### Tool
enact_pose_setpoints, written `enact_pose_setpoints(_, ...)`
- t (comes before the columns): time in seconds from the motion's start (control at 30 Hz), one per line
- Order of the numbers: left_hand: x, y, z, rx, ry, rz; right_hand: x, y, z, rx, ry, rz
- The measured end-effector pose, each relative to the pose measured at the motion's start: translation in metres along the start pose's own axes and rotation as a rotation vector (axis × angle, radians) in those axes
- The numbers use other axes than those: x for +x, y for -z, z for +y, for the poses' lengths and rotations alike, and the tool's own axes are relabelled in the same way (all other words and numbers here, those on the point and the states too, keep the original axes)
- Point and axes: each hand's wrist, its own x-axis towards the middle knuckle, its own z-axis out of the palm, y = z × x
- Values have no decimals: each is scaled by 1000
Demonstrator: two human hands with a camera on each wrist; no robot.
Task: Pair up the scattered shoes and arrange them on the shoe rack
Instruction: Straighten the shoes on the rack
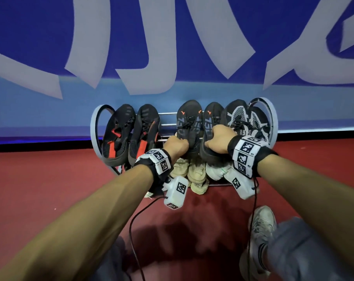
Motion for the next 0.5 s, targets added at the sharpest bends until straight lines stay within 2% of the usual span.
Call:
enact_pose_setpoints(0.1, 23, -9, -16, -22, -15, 27, -3, 2, -1, -63, 3, -21)
enact_pose_setpoints(0.23, 3, -2, 0, 21, -41, 104, -7, 4, -5, -139, -13, 4)
enact_pose_setpoints(0.5, -11, 19, 1, 21, -57, 61, -10, 11, -17, -222, -65, -4)
